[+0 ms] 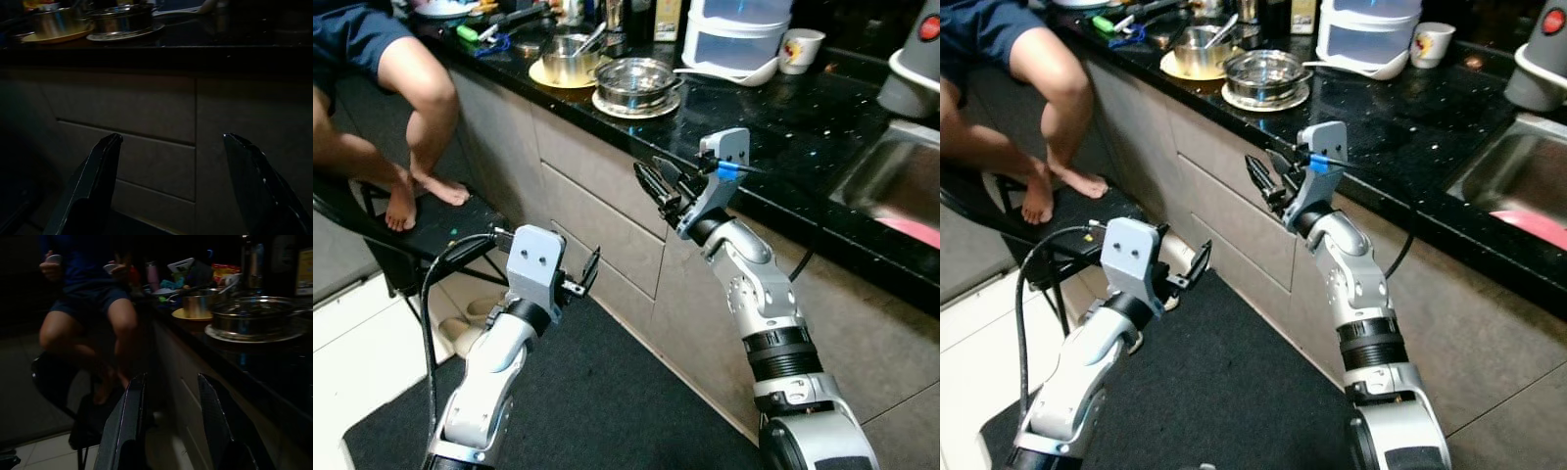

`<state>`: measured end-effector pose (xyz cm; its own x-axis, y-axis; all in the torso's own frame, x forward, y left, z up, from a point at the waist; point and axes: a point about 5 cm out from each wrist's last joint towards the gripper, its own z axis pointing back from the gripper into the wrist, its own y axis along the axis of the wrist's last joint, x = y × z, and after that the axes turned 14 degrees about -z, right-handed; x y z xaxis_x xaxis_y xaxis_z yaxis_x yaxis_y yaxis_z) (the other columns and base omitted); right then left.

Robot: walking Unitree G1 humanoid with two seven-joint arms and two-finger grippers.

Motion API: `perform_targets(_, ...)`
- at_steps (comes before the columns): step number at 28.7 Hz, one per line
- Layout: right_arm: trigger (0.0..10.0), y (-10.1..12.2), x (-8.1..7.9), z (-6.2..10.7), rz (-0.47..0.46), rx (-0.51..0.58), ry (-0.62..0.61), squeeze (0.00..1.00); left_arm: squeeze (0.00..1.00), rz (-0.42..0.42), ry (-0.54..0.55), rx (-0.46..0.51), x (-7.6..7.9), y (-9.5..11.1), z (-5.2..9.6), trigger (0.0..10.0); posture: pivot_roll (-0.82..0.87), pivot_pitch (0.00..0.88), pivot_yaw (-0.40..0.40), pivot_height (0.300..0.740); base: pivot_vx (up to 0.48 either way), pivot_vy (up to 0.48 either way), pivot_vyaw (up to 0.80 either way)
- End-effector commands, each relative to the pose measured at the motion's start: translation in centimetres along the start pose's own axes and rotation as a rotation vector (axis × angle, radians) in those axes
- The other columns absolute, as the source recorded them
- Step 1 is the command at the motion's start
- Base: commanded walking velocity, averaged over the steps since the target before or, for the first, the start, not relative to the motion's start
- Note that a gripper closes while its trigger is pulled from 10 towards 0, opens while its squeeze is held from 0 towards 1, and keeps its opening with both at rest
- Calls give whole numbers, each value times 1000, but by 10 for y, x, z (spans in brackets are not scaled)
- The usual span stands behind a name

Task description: Kitchen organization

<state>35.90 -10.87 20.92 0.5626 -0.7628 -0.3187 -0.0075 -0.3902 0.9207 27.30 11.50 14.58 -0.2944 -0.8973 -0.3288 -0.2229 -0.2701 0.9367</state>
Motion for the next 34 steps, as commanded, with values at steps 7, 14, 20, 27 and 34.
perform_targets(7, 10000, 3, -2, -3, -15, 24, 18, 0, 0, 6, -10, 8, 1, 0, 1, 10000, 45, 40, -9, 740, 314, 0, 0)
perform_targets(14, 10000, 9, -8, -2, -46, 66, 80, 0, 0, 5, -21, 10, 3, 0, 1, 10000, 46, 36, -10, 740, 314, 0, 72)
perform_targets(20, 10000, 11, -8, -3, -48, 74, 90, 0, 0, 5, -24, 14, 4, 1, 0, 10000, 45, 34, -10, 740, 314, 0, 722)
perform_targets(27, 10000, 15, -7, -2, -56, 97, 87, 0, 0, 5, -27, 12, 5, 0, 1, 10000, 44, 38, -8, 740, 314, 0, 457)
perform_targets(34, 10000, 22, -7, -4, -49, 118, 86, 0, 0, 8, -31, 16, 6, 1, 0, 10000, 45, 43, -8, 740, 314, 0, 0)
